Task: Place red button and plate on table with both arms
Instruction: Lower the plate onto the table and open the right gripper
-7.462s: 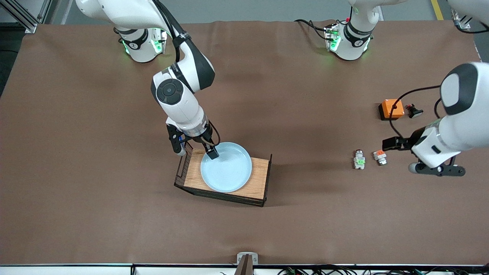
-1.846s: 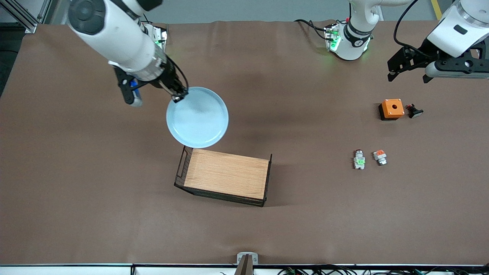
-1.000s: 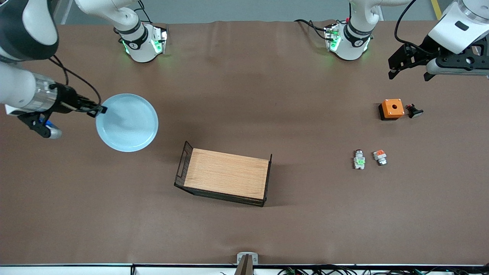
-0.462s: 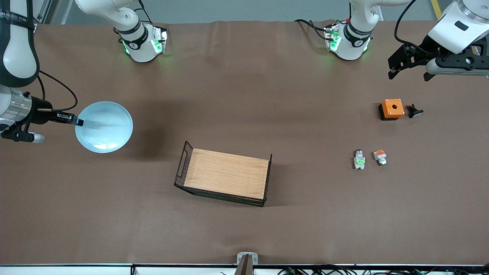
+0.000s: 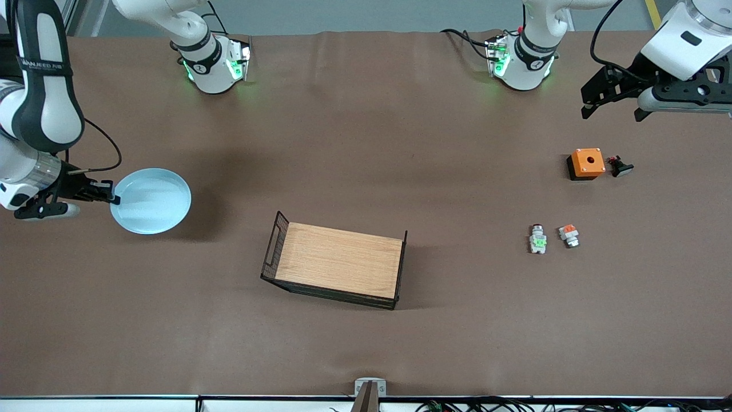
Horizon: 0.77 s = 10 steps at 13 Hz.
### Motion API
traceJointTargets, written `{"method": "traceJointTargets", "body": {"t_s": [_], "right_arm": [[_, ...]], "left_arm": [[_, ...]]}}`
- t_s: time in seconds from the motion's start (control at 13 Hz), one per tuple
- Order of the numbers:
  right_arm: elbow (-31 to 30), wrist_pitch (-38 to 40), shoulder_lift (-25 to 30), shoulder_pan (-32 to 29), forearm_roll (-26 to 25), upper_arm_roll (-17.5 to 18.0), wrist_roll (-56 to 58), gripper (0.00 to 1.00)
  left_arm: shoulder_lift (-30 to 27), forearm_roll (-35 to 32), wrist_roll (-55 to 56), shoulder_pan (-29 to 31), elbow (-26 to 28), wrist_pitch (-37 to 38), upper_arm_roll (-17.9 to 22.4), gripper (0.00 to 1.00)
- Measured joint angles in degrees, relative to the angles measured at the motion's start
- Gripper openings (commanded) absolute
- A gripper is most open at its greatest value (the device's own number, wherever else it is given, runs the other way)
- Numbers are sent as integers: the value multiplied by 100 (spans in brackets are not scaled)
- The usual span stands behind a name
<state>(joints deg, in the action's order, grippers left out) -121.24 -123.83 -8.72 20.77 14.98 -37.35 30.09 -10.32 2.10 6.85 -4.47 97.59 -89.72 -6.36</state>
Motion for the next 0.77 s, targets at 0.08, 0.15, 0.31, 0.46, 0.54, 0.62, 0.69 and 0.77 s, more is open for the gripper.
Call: {"method": "traceJointTargets", "body": {"t_s": [0.08,0.15,0.31,0.46,0.54,0.62,0.69,0.77], "right_arm": [[-10,-94,-120,-49,172,1,256,2],[-19,-179,-281,-110,496,3,606,2],[-32,-363,-724,-268,1324,13,1445,2],[-37,-422,-1193,-407,2032,20,2067,2],[-36,-435,-1377,-443,2285,25,2269,2],[-34,-447,-1520,-464,2502,30,2429,2],[-34,-452,-1628,-483,2669,30,2556,2],[-33,-452,-1703,-505,2755,30,2595,2]], "left_arm": [[0,0,4,0,0,0,0,100],[0,0,8,0,0,0,0,100],[0,0,12,0,1,0,0,100],[0,0,13,0,1,0,0,100],[0,0,13,0,1,0,0,100],[0,0,13,0,1,0,0,100],[0,0,13,0,0,0,0,100],[0,0,13,0,0,0,0,100]]}}
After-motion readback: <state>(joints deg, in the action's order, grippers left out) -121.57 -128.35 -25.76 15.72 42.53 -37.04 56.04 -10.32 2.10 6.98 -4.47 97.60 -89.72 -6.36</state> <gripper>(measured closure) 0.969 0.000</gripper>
